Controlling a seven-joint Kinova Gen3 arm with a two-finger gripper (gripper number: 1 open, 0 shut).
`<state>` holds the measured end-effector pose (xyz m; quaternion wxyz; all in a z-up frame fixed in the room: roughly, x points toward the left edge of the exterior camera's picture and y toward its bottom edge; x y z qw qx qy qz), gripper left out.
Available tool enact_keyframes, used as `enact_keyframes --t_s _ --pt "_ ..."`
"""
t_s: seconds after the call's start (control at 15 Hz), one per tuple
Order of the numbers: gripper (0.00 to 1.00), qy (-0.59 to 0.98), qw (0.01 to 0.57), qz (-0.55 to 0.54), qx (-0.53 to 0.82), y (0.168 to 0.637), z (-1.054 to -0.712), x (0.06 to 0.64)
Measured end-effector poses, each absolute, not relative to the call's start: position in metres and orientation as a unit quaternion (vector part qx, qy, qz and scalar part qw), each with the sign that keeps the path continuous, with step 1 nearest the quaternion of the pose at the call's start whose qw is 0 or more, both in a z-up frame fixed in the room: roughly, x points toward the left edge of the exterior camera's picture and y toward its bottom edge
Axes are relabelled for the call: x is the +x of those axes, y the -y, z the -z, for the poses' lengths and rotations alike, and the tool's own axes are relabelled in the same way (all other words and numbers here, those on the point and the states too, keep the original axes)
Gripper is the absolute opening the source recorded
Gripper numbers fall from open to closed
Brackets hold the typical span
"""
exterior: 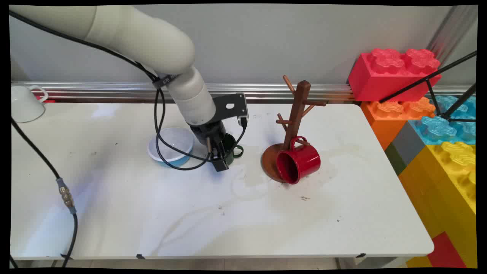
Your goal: Pick up the red mug from the rack
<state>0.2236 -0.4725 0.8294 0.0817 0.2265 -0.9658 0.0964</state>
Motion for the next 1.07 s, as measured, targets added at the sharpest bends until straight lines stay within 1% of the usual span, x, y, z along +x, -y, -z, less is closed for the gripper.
enact_keyframes --t_s 0.33,0.6,1.07 --pt "1.00 0.959 0.109 -0.089 0.248 0.461 -0.858 0.227" --pt "1.00 0.946 0.157 -0.078 0.272 0.445 -0.878 0.227" --pt "1.00 0.917 0.236 -0.063 0.315 0.420 -0.889 0.230"
